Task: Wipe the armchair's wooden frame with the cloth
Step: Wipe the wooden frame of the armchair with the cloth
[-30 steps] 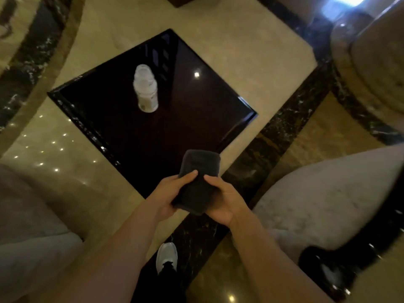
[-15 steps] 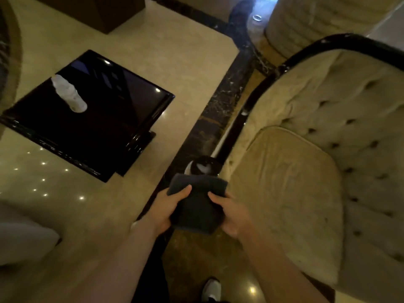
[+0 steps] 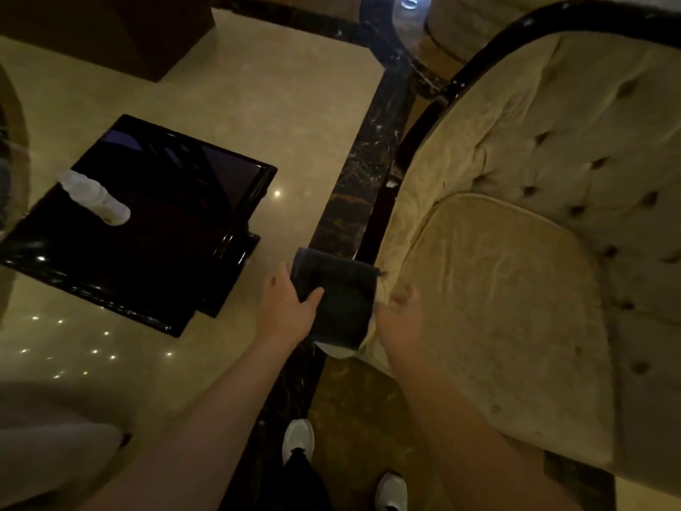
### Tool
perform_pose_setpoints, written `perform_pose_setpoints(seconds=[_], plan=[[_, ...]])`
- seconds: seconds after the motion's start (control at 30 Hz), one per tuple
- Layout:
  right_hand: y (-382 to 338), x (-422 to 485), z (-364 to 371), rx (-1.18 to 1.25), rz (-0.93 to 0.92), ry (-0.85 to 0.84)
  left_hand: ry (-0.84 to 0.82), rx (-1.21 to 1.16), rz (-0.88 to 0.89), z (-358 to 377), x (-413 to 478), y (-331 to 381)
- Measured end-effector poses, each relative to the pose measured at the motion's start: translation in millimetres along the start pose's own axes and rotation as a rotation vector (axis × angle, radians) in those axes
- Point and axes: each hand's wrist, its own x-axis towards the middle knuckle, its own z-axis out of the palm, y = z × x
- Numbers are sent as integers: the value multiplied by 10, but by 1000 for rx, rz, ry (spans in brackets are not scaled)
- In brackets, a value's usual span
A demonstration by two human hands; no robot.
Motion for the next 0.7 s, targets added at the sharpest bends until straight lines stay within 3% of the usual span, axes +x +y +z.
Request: perform_pose_setpoints(seconds=[0.03, 0.07, 0.1, 0.17, 0.2, 0.23, 0.3, 0.43, 0.53, 0.6, 0.63, 0.7], plan=[[-37, 41, -68, -266, -16, 98, -39, 189, 9, 59, 81, -54], [4, 64, 6, -654, 13, 368, -88, 362, 78, 134, 140, -113], [-40, -49, 115, -768, -207, 124, -147, 504, 195, 225, 180, -168], [52, 105, 633, -840, -727, -99, -245, 700, 460, 436, 344, -296], [24, 145, 713, -816, -790, -259, -270, 763, 548, 523, 462, -338], [47, 202, 784, -864, -843, -182, -275, 790, 593, 597, 579, -367], [212, 430, 855, -838, -894, -68, -206, 804, 652, 714, 696, -410], [426, 9, 1184, -897, -504, 140, -209, 833, 778, 778, 356, -551], [324, -21, 1299, -732, -431, 22, -238, 922, 870, 755, 419, -490], [39, 147, 1227, -658, -289, 243, -206, 927, 907, 796, 625, -268], [-39, 273, 1118, -593, -340, 214, -185, 890, 894, 819, 709, -174], [-85, 398, 865, -500, -603, -39, -148, 793, 859, 874, 795, -99]])
